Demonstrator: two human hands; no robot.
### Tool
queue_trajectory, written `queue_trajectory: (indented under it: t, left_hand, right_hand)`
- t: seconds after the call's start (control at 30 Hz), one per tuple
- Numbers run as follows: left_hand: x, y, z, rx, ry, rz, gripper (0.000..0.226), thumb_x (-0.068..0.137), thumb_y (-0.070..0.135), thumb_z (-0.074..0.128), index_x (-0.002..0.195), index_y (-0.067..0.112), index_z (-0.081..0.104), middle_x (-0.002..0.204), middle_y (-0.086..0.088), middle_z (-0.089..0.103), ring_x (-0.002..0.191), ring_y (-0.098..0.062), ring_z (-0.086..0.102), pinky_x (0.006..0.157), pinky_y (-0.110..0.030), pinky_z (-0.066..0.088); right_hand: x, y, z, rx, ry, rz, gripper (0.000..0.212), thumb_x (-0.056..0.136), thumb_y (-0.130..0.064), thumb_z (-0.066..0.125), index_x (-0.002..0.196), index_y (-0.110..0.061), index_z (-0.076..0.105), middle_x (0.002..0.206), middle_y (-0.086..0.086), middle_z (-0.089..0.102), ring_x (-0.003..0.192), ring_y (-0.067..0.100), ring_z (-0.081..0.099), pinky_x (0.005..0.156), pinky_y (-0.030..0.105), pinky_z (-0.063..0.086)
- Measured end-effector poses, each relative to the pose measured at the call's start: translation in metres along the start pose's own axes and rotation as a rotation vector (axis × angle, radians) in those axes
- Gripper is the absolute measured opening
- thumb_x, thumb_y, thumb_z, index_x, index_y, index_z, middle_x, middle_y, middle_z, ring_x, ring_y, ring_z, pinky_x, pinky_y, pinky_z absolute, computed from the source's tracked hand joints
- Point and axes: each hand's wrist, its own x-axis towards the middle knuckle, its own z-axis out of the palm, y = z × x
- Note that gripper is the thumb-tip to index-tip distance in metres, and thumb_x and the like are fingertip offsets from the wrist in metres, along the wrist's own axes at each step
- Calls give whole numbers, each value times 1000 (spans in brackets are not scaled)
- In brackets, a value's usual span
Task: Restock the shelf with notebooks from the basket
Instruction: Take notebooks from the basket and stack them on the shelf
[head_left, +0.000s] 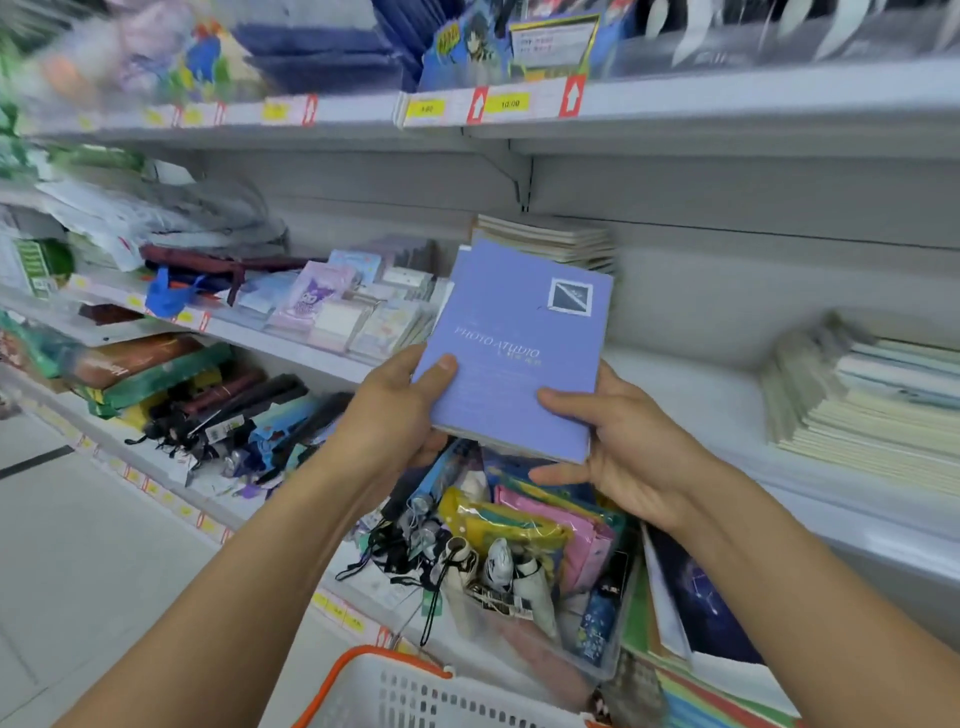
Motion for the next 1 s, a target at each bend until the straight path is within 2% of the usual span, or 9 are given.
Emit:
queue_trajectory:
  t: [0.13, 0.3, 0.4, 0.5, 0.57, 0.67, 0.77, 0.93, 1.0]
  left_hand:
    - [8, 15, -1, -359, -12, 85, 38, 97, 23, 57, 135, 24, 51, 102, 2, 71, 70, -15, 71, 59, -23, 56]
    - [20, 32, -10, -311, 37, 126, 36, 100, 24, 53, 135, 21, 50, 123, -6, 67, 103, -25, 70, 81, -36, 60]
    - [23, 36, -20, -305, 80, 124, 31, 100, 25, 53, 131, 20, 54, 121, -7, 68, 102, -25, 70, 84, -38, 59]
    - [25, 34, -27, -311, 97, 129, 28, 100, 25, 52, 127, 18, 57, 119, -8, 69, 101, -24, 70, 87, -39, 57]
    - [26, 32, -27, -304, 85, 121, 27, 100, 26, 52, 126, 19, 59, 117, -7, 69, 100, -23, 71, 83, -37, 59]
    - [29, 26, -25, -259, 73, 109, 24, 99, 26, 54, 121, 21, 62, 114, -7, 70, 97, -22, 72, 75, -31, 62]
    - [31, 18, -25, -236, 74, 74, 19, 98, 27, 57, 115, 21, 65, 109, -5, 71, 93, -21, 72, 69, -28, 62]
    - [25, -2, -28, -113, 91, -2, 14, 97, 29, 58, 107, 21, 64, 105, -3, 70, 87, -19, 72, 67, -29, 60]
    - [19, -28, -34, 89, 96, -30, 12, 98, 28, 57, 100, 18, 62, 99, -4, 69, 78, -18, 68, 62, -28, 56]
  right_hand:
    - [20, -25, 0, 141, 179, -102, 36, 96, 0, 56, 127, -19, 59, 116, 0, 74, 89, 20, 76, 51, 28, 58]
    - [107, -103, -13, 329, 292, -70, 11, 102, 2, 47, 109, 5, 56, 123, 23, 59, 75, 38, 74, 44, 23, 55]
    - [158, -132, -21, 158, 398, -48, 25, 103, 2, 44, 127, 7, 53, 141, 23, 50, 118, 40, 62, 53, 28, 60]
    - [184, -142, -28, -66, 415, -6, 19, 101, -1, 52, 118, -2, 61, 137, 14, 57, 125, 31, 57, 54, 27, 60]
    - [192, -143, -32, -328, 425, 71, 5, 97, -9, 62, 102, -8, 62, 114, 8, 62, 101, 18, 65, 52, 25, 59]
    - [205, -137, -38, -671, 516, 113, 22, 96, -19, 66, 82, -9, 51, 71, 4, 50, 41, 8, 54, 37, 21, 52]
    - [214, -129, -40, -808, 602, 16, 26, 95, -24, 69, 90, -6, 50, 63, 7, 47, 33, 12, 47, 40, 24, 50]
    - [188, -72, -37, -938, 862, -439, 22, 96, -29, 61, 107, -11, 66, 93, 5, 70, 90, 15, 68, 73, 20, 46]
    - [149, 1, -20, -935, 836, -625, 19, 93, -31, 58, 95, -16, 69, 73, -8, 66, 69, -2, 61, 62, 16, 41]
